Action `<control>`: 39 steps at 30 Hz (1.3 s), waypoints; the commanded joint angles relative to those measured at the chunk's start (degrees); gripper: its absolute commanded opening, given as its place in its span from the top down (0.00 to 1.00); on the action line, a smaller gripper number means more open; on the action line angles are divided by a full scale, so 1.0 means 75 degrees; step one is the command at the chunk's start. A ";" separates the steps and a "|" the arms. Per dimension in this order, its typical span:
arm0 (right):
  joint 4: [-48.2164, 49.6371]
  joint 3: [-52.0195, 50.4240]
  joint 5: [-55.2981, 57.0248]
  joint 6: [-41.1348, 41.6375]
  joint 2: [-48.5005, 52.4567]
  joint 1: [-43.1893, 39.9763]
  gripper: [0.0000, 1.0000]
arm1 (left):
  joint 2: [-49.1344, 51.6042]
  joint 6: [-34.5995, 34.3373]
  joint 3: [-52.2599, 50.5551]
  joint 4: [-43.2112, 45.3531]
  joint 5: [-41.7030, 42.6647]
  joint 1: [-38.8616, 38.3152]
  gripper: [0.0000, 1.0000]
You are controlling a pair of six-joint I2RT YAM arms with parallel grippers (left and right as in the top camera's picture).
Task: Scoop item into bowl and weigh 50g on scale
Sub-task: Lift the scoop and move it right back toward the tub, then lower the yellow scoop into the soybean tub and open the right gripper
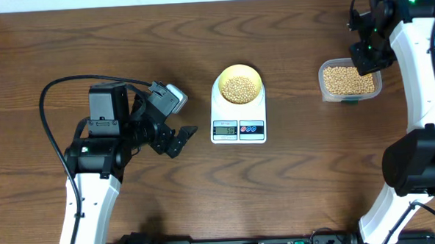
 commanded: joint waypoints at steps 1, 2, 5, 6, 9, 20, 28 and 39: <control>0.0052 -0.0026 -0.0251 0.0595 -0.0009 -0.0055 0.99 | 0.0023 0.0050 0.0111 0.0006 -0.0041 0.0003 0.02; 0.0073 -0.0029 -0.0551 0.0618 -0.0009 -0.0111 0.99 | 0.0023 0.0050 0.0111 0.0006 -0.0041 0.0003 0.02; 0.0140 -0.0125 -0.2343 0.0930 -0.0009 -0.0650 0.99 | 0.0023 0.0050 0.0111 0.0003 -0.0041 0.0003 0.03; 0.0152 -0.0195 -0.2716 0.0976 -0.0009 -0.0807 0.99 | 0.0023 0.0050 0.0111 0.0006 -0.0041 0.0003 0.02; 0.0309 -0.0854 -0.3861 0.1046 -0.0009 -0.1437 0.99 | 0.0023 0.0050 0.0111 0.0006 -0.0041 0.0003 0.02; 0.1760 -0.2308 -0.5237 0.1585 -0.0009 -0.2343 0.96 | 0.0023 0.0050 0.0111 0.0006 -0.0041 0.0003 0.02; 0.1626 -0.2308 -0.4631 0.2136 -0.0009 -0.2547 0.68 | 0.0023 0.0050 0.0111 0.0006 -0.0041 0.0003 0.02; 0.1361 -0.2311 -0.3797 0.2232 -0.0009 -0.2585 0.25 | 0.0023 0.0050 0.0111 0.0006 -0.0041 0.0003 0.03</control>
